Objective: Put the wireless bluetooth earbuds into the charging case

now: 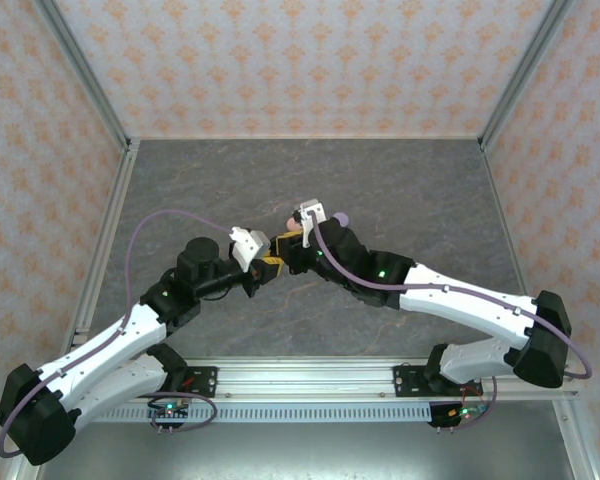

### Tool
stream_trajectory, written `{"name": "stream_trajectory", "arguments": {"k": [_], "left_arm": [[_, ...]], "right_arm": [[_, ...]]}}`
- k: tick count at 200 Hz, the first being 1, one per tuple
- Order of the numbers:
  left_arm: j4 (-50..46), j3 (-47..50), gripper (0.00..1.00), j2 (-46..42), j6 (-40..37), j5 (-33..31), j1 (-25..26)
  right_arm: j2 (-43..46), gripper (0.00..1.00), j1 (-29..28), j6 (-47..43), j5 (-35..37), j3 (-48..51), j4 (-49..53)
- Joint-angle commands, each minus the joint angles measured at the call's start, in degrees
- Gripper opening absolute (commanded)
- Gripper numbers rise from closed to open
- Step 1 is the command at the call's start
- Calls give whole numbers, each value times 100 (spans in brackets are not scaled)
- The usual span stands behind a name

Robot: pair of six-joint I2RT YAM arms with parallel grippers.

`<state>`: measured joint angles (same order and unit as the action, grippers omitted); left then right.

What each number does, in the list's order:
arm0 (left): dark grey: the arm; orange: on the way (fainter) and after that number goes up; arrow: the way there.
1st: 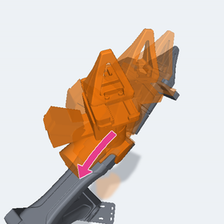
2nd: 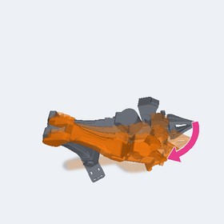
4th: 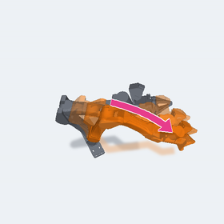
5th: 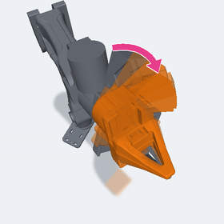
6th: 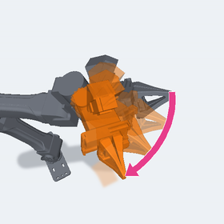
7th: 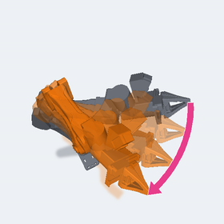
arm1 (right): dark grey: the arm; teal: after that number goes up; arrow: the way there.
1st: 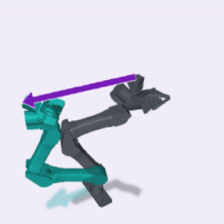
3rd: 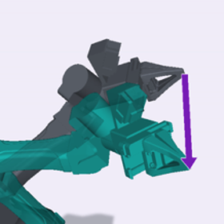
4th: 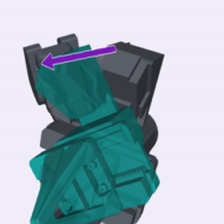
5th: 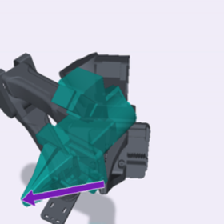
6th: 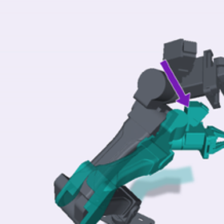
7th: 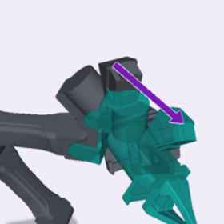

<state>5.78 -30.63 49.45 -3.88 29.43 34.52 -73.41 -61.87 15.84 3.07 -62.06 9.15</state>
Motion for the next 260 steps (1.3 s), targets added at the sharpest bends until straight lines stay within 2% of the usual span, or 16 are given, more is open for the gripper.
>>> {"name": "stream_trajectory", "arguments": {"k": [1,159,260], "left_arm": [[266,-85,0,-66,61,-60,38],[302,-92,0,-155,122,-25,37],[406,-92,0,-181,176,-69,37]], "right_arm": [[-7,17,-45,-71,171,-184,-176],[-63,17,-40,-134,405,32,-220],[-56,19,-43,103,150,151,-210]]}}
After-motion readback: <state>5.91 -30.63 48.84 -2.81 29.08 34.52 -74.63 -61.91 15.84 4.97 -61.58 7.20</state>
